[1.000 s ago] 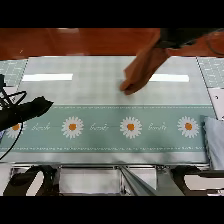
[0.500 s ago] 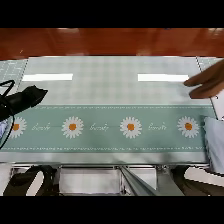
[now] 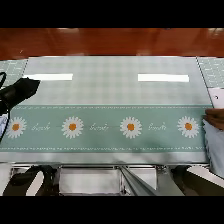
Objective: Fold the shirts.
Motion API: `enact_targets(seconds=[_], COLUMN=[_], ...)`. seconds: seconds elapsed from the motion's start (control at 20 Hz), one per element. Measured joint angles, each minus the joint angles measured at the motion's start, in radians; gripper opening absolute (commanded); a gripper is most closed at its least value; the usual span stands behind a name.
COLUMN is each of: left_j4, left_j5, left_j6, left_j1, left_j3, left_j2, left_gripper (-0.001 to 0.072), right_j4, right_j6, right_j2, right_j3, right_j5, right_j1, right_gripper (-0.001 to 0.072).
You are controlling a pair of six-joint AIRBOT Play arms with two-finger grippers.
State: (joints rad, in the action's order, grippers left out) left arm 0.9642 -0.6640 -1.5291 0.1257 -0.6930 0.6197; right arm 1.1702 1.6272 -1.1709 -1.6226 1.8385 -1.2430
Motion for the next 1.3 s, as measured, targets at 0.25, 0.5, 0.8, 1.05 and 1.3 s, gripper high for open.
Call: enact_targets(seconds=[0.25,0.5,0.8,1.05,1.3], left_j4=[0.0,0.0,0.0,0.0,0.118], left_j5=[0.082,0.14,0.186,0.094,-0.11], left_j6=[0.013,0.042,0.069,0.084,0.06], left_j1=[0.0,0.0,0.0,-0.039,-0.22], left_j3=[0.0,0.0,-0.074,-0.337,-0.592], left_j2=[0.084,0.186,0.263,0.337,0.494], left_gripper=[0.0025,0.0025,0.0025,0.0024,0.0025], right_j4=[0.239,0.459,0.222,-0.204,-0.113], right_j6=[-0.01,-0.014,-0.008,-0.139,-0.169], right_j2=[0.168,0.233,0.243,0.242,0.155], right_j3=[0.288,0.396,0.422,0.425,0.414], right_j5=[-0.002,0.001,-0.165,-0.546,-0.824], right_j1=[-0.139,-0.168,-0.166,0.16,0.884], right_gripper=[0.0283,0.0409,0.0024,0.0024,0.0023])
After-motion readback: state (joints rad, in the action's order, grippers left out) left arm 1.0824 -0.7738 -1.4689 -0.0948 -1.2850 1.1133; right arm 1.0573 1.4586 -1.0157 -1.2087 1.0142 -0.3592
